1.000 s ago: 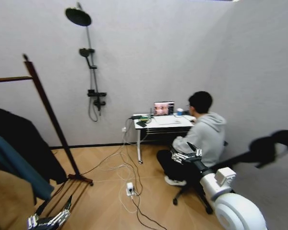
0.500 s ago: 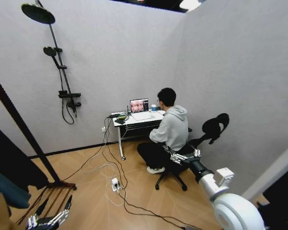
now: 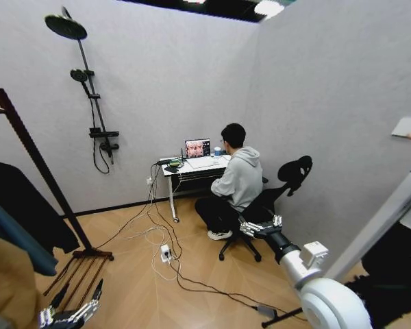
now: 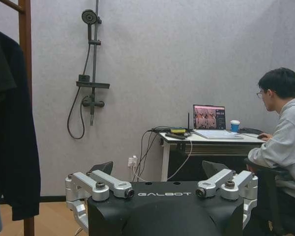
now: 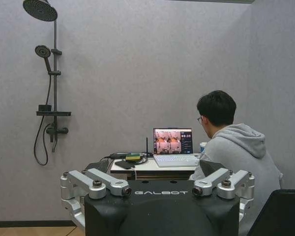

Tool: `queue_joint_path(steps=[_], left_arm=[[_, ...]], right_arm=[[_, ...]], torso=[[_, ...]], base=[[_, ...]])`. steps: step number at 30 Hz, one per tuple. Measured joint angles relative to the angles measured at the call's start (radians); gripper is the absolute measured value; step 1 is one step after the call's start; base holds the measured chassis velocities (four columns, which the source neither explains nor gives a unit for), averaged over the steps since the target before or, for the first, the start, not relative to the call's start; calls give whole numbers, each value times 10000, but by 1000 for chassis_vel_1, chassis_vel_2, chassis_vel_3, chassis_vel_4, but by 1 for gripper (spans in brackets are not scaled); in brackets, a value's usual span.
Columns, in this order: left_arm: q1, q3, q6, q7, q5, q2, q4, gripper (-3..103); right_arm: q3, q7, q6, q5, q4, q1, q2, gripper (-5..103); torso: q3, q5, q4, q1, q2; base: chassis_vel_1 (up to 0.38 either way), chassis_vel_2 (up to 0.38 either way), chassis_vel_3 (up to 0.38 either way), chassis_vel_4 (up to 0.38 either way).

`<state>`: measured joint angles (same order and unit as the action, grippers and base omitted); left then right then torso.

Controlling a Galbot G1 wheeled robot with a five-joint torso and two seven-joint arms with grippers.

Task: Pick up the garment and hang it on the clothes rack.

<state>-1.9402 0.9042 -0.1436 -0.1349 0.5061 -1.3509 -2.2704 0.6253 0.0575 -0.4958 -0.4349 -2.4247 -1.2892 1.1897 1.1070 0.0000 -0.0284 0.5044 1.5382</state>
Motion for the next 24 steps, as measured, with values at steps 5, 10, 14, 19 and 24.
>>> queue_joint_path(steps=[5,10,14,19,24], left_arm=[[0,0,0,0,0,0,0,100],[0,0,0,0,0,0,0,100],[0,0,0,1,0,0,0,100],[0,0,0,1,0,0,0,100],[0,0,0,3,0,0,0,100]], right_arm=[[-39,-21,47,64,69,-15,8,100],[-97,-42,79,133,156,-5,17,100],[-192,-46,83,178,227,89,25,100],[-247,-46,83,202,280,156,26,100],[-286,-46,87,224,335,190,18,100]], torso=[[-1,-2,0,-1,0],[0,0,-2,0,0],[0,1,1,0,-1],[0,1,1,0,0],[0,-1,4,0,-1]], base=[[186,-126,-134,164],[191,-109,-106,181],[205,-80,-87,195],[224,-79,-80,219],[208,-94,-84,221]])
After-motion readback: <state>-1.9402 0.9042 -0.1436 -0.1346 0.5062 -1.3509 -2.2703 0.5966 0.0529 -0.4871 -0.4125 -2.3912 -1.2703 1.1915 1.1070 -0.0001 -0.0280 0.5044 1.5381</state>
